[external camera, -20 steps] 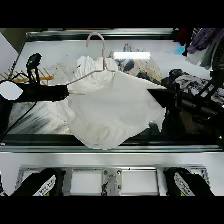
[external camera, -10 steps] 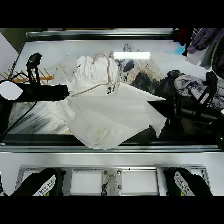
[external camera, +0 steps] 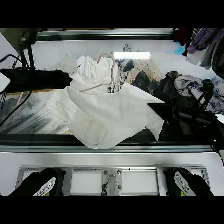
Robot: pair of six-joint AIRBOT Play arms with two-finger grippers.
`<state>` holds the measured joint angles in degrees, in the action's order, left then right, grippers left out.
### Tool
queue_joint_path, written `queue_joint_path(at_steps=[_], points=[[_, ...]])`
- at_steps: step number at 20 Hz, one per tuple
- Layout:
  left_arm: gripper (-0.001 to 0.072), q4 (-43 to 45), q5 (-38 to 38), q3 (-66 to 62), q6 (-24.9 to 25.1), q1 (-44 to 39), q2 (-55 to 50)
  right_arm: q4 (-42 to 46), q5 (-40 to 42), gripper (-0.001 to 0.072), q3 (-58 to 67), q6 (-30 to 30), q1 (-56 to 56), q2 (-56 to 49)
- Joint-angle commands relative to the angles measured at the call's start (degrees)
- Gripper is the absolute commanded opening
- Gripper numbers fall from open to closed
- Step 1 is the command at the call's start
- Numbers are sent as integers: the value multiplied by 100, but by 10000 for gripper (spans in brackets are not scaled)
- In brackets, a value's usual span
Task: Fold the clothes and pants, and hang the long-sleeved shirts on hangers.
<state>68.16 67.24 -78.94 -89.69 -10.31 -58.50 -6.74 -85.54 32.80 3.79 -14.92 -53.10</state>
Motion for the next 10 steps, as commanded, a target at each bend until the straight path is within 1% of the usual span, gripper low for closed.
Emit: queue_joint_path(at_steps=[1,3,5,8,10], points=[[14,345,387,-846,-44,-380,4,-748,83,10,-136,-398,315,-192],[14,894,568,-1381,-247,-671,0,-1526,442,10,-133,-715,758,-216],[14,1220,721,-1943,-289,-898,-2,-2116,852,9,-57,-859,1139,-216],[14,1694,1134,-3012,-334,-1128,-251,-2177,1250,9,437,-855,1425,-214],[14,2337,1652,-3829,-337,-1325,-601,-2177,1316,9,883,-833,1471,-197]])
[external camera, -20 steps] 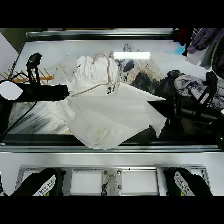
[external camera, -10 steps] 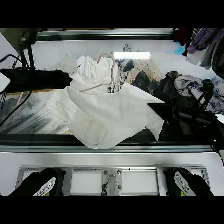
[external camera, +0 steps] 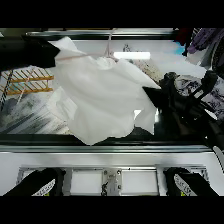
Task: Fold the clothes and pants, and hang the long-sleeved shirts on hangers.
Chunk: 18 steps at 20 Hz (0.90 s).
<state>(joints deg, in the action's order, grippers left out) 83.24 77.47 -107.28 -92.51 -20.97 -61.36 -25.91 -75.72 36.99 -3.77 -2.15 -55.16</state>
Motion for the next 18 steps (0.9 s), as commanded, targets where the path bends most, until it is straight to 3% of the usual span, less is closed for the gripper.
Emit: queue_joint_path(at_steps=[1,4,7,11,18], points=[[14,1185,894,-1316,-74,-352,-483,-260,328,10,673,-55,195,26],[14,1934,1115,-1075,-120,-369,-562,-179,330,10,879,101,195,236],[14,1910,883,-221,-424,127,-334,577,332,10,879,435,195,533],[14,1054,671,-59,-673,717,-238,1552,337,10,863,824,236,643],[14,822,737,44,-697,-140,-323,1521,402,10,831,809,367,640]])
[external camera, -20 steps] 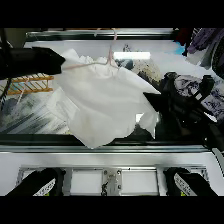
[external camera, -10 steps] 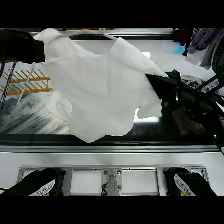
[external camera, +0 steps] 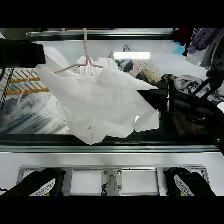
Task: Fold the clothes and pants, and hang the long-sleeved shirts on hangers.
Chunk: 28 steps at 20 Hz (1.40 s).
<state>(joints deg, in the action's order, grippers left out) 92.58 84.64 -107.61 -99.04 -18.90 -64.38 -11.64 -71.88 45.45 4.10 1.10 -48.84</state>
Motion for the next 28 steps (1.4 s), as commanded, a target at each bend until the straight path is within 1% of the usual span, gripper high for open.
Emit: queue_joint_path(at_steps=[1,3,5,10,12,18,22,25,26,27,28], points=[[14,-114,26,162,-55,-560,-20,83,85,9,-22,26,42,7],[15,-111,17,297,-85,-951,-22,-153,291,10,-57,24,42,-7],[15,-103,-22,315,-90,-1322,-22,-369,306,10,-63,24,46,-72],[15,-90,-496,310,-157,-1958,-20,-426,315,9,-61,24,190,-214],[14,-79,-667,310,-195,-2035,-20,-481,352,9,-61,24,256,-254],[15,-79,-866,-35,-190,-2035,-22,-560,398,9,-61,24,262,-286],[15,-81,-763,52,-190,-2035,-20,-575,332,9,-63,22,374,-319],[17,-72,-487,162,-173,-2028,-22,-728,289,9,-61,20,411,-352],[17,-72,-505,157,-166,-2028,2,-778,291,9,-61,20,409,-352],[169,-72,-562,155,-125,-2028,42,-802,289,9,-61,20,411,-354],[432,-72,-610,155,-127,-2028,92,-813,286,10,-61,20,409,-356]])
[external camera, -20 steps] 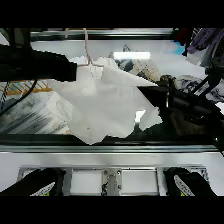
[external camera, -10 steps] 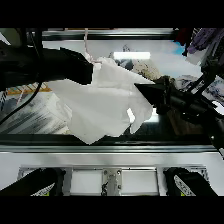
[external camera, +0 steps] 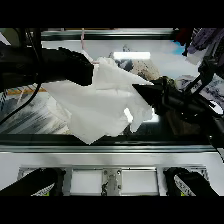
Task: Fold the clothes and pants, and hang the long-sleeved shirts on hangers.
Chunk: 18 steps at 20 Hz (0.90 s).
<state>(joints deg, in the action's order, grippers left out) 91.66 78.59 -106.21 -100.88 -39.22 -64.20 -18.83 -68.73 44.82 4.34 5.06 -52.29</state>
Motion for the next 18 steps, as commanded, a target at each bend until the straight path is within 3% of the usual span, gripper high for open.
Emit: queue_joint_path(at_steps=[1,9,18], points=[[533,22,-68,15,57,4,144,-94,-28,9,2,-2,13,-11],[534,68,-431,17,50,11,745,-98,-28,9,2,-2,13,-11],[534,1534,26,24,-308,15,1025,-501,-26,9,2,-179,13,-11]])
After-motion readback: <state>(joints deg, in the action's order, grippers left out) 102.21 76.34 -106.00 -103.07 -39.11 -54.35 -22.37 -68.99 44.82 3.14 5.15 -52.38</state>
